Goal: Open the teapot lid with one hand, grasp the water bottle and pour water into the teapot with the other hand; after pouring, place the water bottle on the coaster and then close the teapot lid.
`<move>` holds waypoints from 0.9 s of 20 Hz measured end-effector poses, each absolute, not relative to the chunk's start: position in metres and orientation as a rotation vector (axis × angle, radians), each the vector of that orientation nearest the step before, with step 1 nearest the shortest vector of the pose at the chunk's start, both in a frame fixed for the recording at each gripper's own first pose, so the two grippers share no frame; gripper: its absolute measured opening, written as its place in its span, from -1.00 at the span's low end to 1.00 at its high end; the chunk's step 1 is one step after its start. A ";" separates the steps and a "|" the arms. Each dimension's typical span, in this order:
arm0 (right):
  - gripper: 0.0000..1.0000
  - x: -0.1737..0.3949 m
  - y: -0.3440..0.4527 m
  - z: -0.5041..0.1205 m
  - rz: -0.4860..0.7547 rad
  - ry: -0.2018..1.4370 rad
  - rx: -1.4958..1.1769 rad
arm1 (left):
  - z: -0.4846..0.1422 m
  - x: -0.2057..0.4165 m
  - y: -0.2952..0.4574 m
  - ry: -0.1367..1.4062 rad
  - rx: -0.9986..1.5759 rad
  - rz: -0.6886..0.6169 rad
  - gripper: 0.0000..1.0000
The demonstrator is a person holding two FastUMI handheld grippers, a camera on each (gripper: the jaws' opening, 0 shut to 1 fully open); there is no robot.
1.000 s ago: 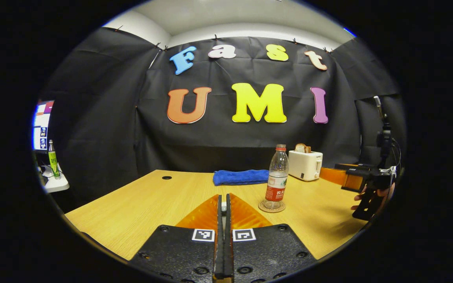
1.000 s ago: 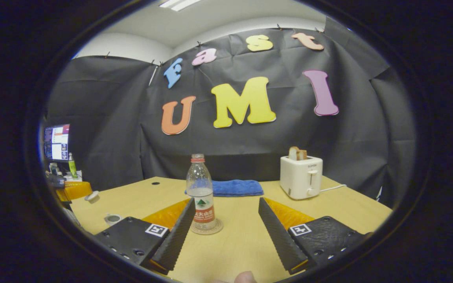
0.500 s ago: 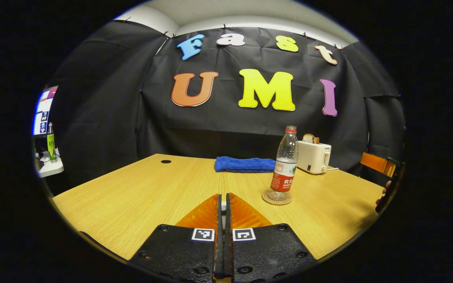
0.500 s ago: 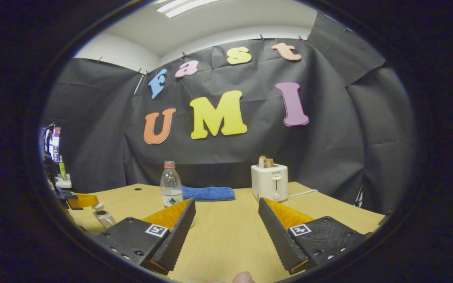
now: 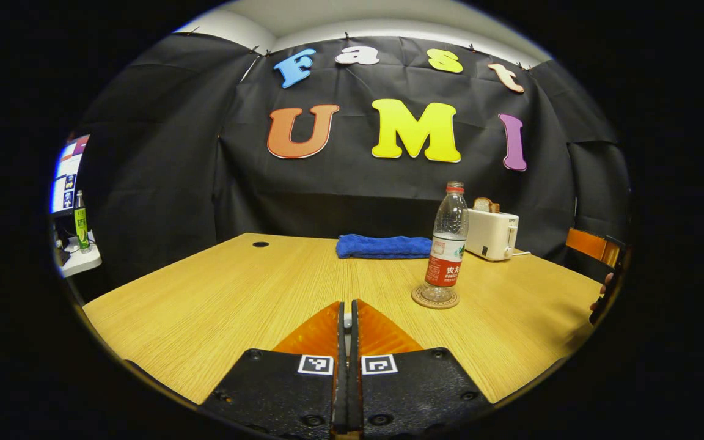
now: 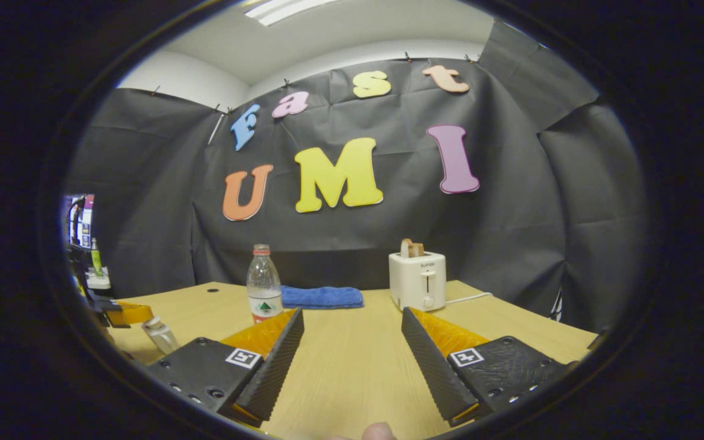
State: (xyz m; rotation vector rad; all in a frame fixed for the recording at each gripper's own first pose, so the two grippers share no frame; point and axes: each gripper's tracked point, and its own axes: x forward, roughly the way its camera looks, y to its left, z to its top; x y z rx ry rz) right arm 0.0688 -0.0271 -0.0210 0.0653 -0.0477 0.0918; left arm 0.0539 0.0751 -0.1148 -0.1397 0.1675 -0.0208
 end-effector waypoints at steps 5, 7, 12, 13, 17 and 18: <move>0.92 0.064 -0.030 -0.017 0.085 -0.060 0.062 | -0.119 0.052 0.076 0.190 -0.151 0.000 -0.93; 0.84 0.060 -0.034 -0.018 0.077 -0.055 0.053 | -0.119 0.051 0.073 0.193 -0.154 -0.002 -0.85; 0.86 0.048 -0.049 -0.013 0.042 -0.059 0.043 | -0.107 0.043 0.097 0.176 -0.147 0.114 0.31; 0.84 0.046 -0.053 -0.012 0.023 -0.061 0.037 | -0.096 0.044 0.101 0.154 -0.144 0.147 0.66; 0.92 0.036 -0.056 0.004 -0.035 -0.096 0.037 | -0.032 0.034 0.078 0.067 -0.195 0.133 0.94; 0.84 0.034 -0.051 0.008 -0.031 -0.103 0.042 | -0.017 0.033 0.072 0.045 -0.172 0.134 0.94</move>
